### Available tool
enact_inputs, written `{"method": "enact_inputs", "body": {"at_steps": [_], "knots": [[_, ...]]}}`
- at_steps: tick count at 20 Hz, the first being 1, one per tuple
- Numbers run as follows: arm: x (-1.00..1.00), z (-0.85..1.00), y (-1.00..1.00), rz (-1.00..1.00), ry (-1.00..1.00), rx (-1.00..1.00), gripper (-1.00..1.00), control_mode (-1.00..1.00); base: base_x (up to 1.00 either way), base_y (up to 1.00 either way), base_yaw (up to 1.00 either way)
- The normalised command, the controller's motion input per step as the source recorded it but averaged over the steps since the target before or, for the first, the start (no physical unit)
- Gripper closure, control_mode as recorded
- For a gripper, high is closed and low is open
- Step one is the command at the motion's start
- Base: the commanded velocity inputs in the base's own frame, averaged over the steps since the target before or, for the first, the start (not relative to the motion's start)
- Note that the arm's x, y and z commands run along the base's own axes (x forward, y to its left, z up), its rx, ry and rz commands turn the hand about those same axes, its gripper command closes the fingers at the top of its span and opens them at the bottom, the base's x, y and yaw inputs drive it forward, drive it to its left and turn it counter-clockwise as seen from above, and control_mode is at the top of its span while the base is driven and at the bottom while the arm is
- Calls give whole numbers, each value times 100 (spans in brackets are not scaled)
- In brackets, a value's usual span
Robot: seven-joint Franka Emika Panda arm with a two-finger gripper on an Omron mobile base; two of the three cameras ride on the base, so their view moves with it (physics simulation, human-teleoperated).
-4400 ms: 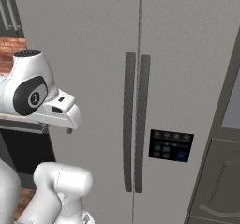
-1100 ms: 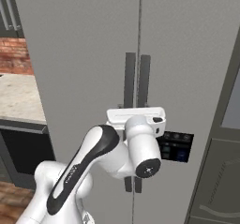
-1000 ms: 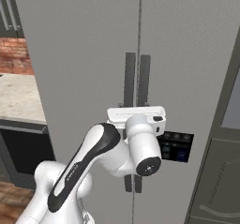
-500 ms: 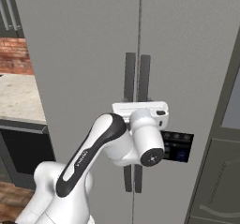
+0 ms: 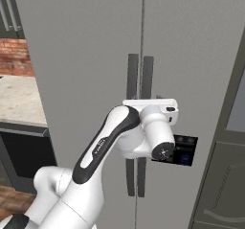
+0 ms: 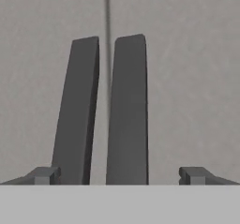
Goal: Open the freezer door, pick up the ice cube tray from the freezer, and place it on the dining counter.
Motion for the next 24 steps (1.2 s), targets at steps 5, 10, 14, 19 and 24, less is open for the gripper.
{"method": "enact_inputs", "body": {"at_steps": [5, 10, 14, 19, 24], "knots": [[22, 0, -3, 0, 0, 0, -100, -100, 0, 0, 0], [12, 0, 0, 0, 0, 0, -100, -100, 0, 0, 0], [15, 0, 0, 0, 0, 0, -100, -100, 0, 0, 0], [18, 0, 0, 0, 0, 0, -100, -100, 0, 0, 0], [17, 0, 0, 0, 0, 0, -100, -100, 0, 0, 0]]}}
